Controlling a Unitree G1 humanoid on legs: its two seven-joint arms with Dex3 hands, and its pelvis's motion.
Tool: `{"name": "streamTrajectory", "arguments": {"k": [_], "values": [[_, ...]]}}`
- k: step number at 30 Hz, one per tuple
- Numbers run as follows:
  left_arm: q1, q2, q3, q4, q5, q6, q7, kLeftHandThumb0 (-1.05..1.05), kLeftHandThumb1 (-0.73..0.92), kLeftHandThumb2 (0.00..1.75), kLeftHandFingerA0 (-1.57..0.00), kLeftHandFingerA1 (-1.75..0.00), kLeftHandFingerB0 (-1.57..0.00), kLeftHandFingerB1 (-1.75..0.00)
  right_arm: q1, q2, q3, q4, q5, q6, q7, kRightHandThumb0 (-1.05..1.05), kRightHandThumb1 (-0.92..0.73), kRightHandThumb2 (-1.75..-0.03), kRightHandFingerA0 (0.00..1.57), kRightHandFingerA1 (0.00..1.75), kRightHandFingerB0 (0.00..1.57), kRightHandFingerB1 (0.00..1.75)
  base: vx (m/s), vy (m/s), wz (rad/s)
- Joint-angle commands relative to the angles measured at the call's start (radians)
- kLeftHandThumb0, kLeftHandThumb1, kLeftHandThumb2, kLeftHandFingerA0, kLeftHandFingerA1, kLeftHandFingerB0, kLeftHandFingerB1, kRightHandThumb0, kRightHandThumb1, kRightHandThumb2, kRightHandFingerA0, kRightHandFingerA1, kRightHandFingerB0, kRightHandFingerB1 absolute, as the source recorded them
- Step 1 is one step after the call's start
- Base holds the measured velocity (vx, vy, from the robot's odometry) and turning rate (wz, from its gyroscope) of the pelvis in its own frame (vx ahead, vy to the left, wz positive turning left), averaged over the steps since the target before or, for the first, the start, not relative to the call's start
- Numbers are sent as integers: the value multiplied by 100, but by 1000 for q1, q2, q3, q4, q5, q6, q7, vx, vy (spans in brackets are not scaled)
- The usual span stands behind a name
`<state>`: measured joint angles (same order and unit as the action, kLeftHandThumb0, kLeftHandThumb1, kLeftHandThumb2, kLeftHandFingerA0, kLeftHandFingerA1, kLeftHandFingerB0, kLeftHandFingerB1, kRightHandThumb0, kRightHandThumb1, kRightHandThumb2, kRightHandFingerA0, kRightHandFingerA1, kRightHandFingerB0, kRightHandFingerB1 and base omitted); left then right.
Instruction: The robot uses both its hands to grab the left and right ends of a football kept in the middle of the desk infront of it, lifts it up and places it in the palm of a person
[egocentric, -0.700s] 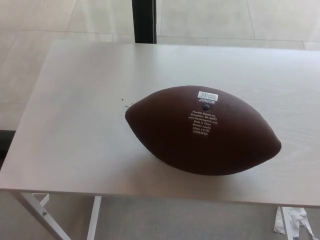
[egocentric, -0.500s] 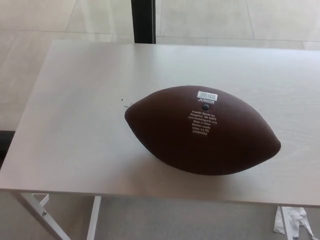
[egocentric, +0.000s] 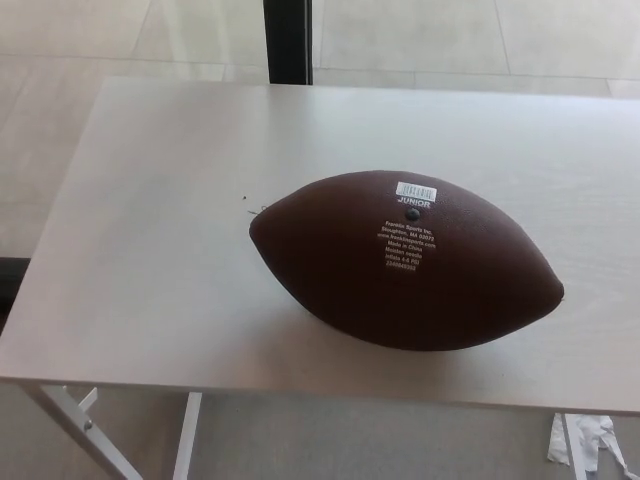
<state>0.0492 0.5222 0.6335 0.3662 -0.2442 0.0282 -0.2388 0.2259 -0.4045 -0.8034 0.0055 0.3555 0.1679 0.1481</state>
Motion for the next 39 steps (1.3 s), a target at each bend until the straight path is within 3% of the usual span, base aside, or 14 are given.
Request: {"name": "streamTrajectory", "arguments": {"k": [1, 2, 3, 4, 6, 16, 18, 20, 22, 23, 25, 26, 28, 39], "values": [[-290, 60, -211, -547, -258, 444, -29, -105, 82, 132, -1, -29, 0, -2, -191, 142, 186, -486, 279, 310, -235, -101, -69, -119, 13, 26, 0, 17, 0, 0, 0], [-304, 34, -241, -571, -258, 461, -20, -105, 81, 131, -2, -28, 0, -1, -200, 157, 213, -495, 263, 322, -235, -105, -92, -74, 3, 31, 0, 22, 0, 0, 0], [-320, 1, -280, -577, -241, 460, -20, -105, 83, 132, -2, -27, 0, -3, -208, 177, 256, -503, 230, 316, -223, -96, -72, -124, 3, 23, 1, 12, 0, 0, 0], [-325, -25, -306, -588, -231, 465, -14, -105, 85, 132, -2, -27, 0, -3, -211, 194, 278, -513, 224, 321, -223, -105, -92, -83, 0, 27, 0, 13, 0, 0, 0], [-330, -100, -382, -598, -207, 481, 0, -95, 82, 131, 0, -46, -9, -12, -204, 242, 346, -511, 197, 307, -195, -100, -79, -129, 0, 18, 0, 4, 0, 0, 0], [-353, -302, -533, -498, -119, 473, 39, -91, 82, 132, -19, -60, 0, -28, -174, 368, 490, -463, 54, 344, -228, -99, -87, -131, 4, 32, 3, 5, 0, 0, 0], [-357, -342, -556, -468, -98, 462, 56, -104, 92, 91, -18, -53, -8, -31, -164, 389, 511, -443, 46, 346, -227, -98, -89, -130, 9, 30, 7, 6, 0, 0, 0], [-353, -359, -566, -456, -90, 468, 62, -94, 83, 125, -14, -55, -4, -37, -161, 399, 531, -431, 25, 343, -232, -95, -86, -129, 7, 30, 7, 9, 0, 0, 0], [-347, -371, -587, -438, -62, 457, 64, -94, 84, 127, -17, -55, -7, -40, -159, 404, 549, -417, -1, 344, -240, -95, -85, -128, 8, 30, 8, 12, 0, 0, 0], [-342, -375, -609, -427, -41, 456, 66, -105, 92, 95, -22, -54, -11, -38, -155, 409, 564, -404, -20, 339, -246, -93, -85, -129, 8, 31, 8, 12, 0, 0, 0], [-334, -390, -619, -416, -39, 451, 70, -102, 92, 92, -21, -54, -14, -39, -150, 415, 579, -396, -34, 338, -256, -85, -80, -126, 1, 35, 0, 19, 0, 0, 0], [-328, -389, -628, -407, -35, 439, 60, -98, 87, 124, -20, -58, -11, -45, -145, 418, 583, -389, -38, 333, -257, -84, -79, -125, 1, 35, 0, 20, 0, 0, 0], [-323, -383, -659, -365, -7, 415, 45, -102, 92, 90, -24, -55, -16, -39, -137, 415, 602, -358, -78, 298, -261, -81, -80, -125, 1, 37, 0, 21, 0, 0, 0], [-304, -355, -752, -259, 88, 349, 28, -103, 92, 96, -26, -57, -18, -41, -79, 414, 666, -293, -146, 208, -244, -87, -82, -125, 2, 38, 10, 18, 0, 0, 0]]}}
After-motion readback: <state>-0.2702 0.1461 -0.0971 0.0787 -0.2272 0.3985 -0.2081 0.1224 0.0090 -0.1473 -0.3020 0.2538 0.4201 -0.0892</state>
